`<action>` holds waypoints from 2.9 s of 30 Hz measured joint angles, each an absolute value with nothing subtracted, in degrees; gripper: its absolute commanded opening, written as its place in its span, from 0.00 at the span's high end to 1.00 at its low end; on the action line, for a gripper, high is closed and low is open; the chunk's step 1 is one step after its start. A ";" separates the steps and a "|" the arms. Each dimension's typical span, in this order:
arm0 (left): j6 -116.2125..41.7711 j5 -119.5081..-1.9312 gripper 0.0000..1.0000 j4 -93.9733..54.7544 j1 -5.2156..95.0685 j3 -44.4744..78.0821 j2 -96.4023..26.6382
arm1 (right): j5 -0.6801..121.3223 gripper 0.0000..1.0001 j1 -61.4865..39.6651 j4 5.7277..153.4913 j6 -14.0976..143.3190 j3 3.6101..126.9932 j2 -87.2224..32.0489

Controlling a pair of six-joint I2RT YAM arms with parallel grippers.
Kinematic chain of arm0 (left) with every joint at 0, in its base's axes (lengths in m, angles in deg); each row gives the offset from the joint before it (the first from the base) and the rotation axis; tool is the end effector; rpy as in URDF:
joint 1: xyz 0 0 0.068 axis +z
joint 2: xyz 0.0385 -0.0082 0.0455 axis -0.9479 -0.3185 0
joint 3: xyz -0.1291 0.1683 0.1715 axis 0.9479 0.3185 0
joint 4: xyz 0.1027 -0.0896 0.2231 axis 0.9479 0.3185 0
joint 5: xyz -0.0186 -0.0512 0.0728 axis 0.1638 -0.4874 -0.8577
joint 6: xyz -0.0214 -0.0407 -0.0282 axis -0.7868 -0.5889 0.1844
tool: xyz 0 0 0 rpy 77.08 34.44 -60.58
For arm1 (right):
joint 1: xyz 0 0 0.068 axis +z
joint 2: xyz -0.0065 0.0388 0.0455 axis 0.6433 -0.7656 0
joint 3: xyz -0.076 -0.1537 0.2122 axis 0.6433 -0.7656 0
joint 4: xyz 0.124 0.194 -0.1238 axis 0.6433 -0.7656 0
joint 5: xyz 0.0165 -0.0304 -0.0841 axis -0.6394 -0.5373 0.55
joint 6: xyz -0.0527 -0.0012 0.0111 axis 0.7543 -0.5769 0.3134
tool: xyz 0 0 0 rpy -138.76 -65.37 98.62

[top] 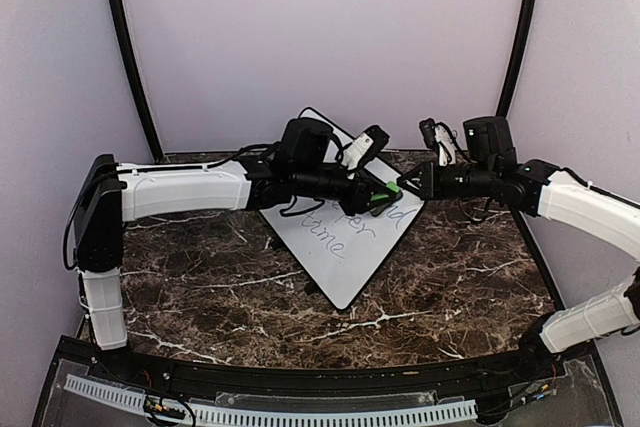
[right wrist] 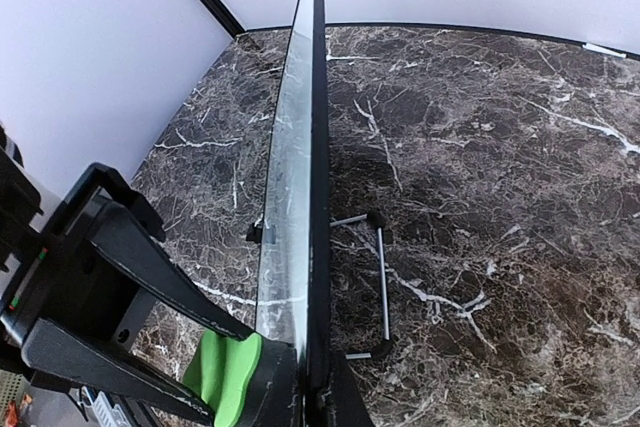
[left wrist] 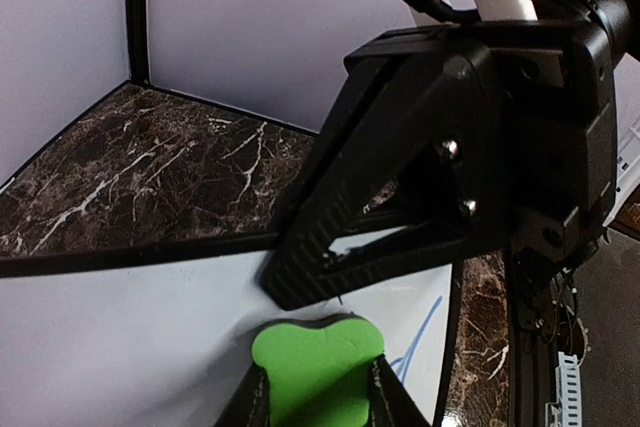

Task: Erase the whiteboard
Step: Erase the whiteboard from the whiteboard stand.

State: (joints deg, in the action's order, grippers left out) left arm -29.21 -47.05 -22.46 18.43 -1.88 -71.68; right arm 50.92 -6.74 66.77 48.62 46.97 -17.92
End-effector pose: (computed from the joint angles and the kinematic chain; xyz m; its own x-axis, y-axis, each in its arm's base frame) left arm 0.2737 -0.3853 0.2943 -0.2291 0.2080 -0.9509 0.9440 0.2856 -0.1650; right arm 0.2315 0.1645 0.3123 -0.6440 0.0204 -0.7648 -0.5343 0.7035 0.4687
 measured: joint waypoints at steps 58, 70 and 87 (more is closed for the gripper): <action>-31.31 -49.15 0.94 -19.31 15.90 -1.07 -71.00 | 51.54 1.00 -6.54 66.40 48.64 47.14 -17.90; -30.79 -50.00 0.94 -22.13 15.92 1.12 -70.24 | 51.30 1.00 -6.43 66.40 48.66 47.27 -17.90; -30.35 -51.07 0.93 -16.97 15.85 1.86 -69.06 | 51.51 1.00 -6.32 66.12 48.90 47.75 -18.32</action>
State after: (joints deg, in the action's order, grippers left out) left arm -30.35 -51.07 -16.97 15.85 1.86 -69.06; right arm 51.51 -6.32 66.12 48.90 47.75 -18.32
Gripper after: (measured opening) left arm 0.271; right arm 0.037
